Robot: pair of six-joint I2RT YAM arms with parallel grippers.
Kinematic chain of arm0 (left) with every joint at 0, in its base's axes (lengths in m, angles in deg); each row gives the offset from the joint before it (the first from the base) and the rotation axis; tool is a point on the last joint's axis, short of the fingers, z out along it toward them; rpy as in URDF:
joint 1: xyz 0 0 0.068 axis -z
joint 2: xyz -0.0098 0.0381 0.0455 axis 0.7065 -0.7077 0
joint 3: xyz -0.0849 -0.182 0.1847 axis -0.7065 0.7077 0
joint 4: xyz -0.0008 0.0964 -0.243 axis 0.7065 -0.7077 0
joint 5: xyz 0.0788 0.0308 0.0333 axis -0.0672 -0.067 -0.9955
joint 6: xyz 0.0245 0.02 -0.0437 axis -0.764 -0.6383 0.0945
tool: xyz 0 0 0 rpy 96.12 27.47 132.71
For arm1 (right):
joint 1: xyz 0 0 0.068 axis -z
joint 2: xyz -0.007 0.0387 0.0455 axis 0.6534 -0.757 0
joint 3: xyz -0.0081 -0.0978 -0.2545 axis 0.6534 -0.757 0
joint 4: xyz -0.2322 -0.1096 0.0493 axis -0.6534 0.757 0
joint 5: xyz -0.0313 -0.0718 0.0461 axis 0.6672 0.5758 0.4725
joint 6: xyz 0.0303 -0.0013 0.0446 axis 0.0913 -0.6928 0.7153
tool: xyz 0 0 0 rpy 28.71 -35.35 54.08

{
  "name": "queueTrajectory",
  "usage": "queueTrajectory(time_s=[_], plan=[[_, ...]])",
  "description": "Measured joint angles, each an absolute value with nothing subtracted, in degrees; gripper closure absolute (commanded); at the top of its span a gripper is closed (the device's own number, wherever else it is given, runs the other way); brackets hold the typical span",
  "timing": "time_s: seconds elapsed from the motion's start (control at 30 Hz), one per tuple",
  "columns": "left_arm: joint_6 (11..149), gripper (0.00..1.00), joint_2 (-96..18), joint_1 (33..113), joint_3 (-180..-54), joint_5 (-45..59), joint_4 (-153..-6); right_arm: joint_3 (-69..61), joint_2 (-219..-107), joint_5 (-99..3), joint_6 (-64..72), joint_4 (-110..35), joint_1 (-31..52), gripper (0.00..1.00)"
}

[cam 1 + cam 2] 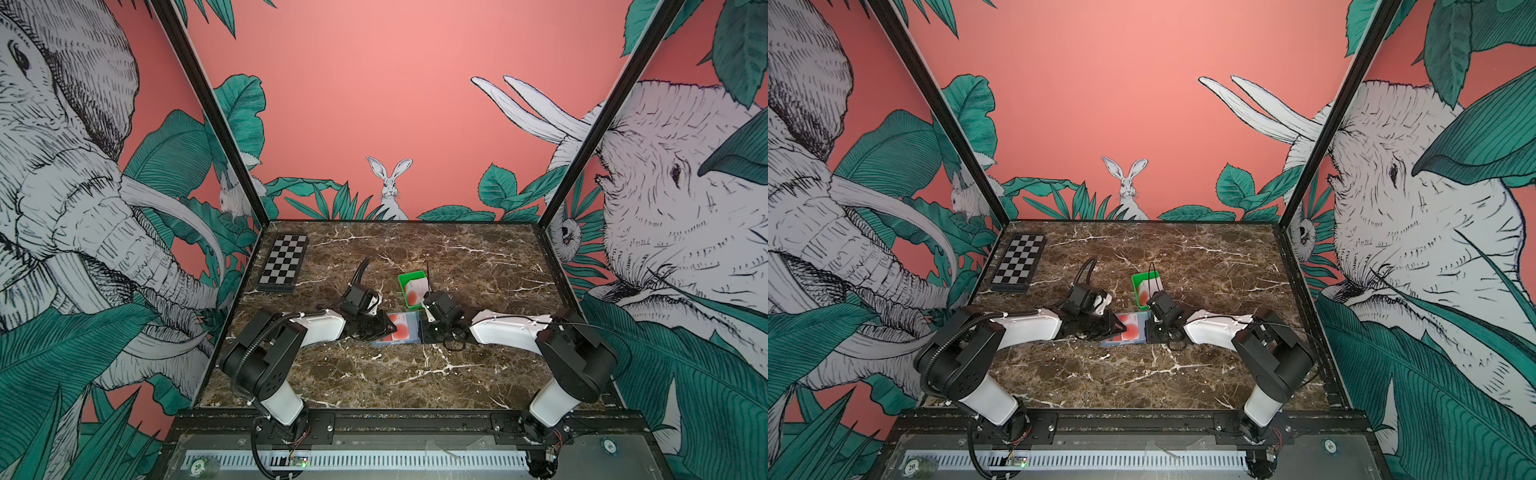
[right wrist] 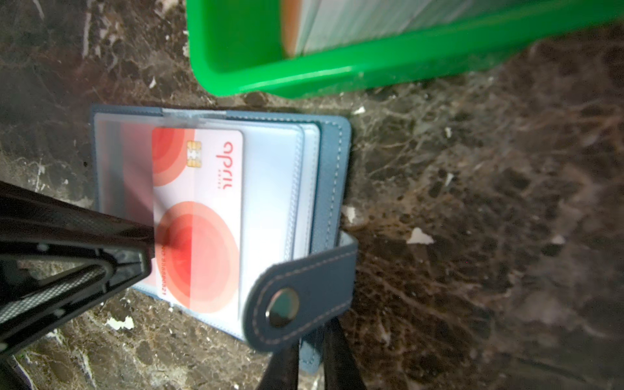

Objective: Insert credit cards into a card holder
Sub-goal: Insert the credit card into the card slot.

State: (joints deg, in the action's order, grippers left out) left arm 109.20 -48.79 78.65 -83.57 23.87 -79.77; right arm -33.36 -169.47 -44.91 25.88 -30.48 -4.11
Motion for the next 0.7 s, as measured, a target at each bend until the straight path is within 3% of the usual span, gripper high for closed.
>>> queueTrajectory(time_s=[0.7], plan=[[109.6,0.73,-51.3,78.7,-84.9,25.2,-77.6,-33.2,-169.6,-44.5,25.9,-30.3,-4.3,0.86]])
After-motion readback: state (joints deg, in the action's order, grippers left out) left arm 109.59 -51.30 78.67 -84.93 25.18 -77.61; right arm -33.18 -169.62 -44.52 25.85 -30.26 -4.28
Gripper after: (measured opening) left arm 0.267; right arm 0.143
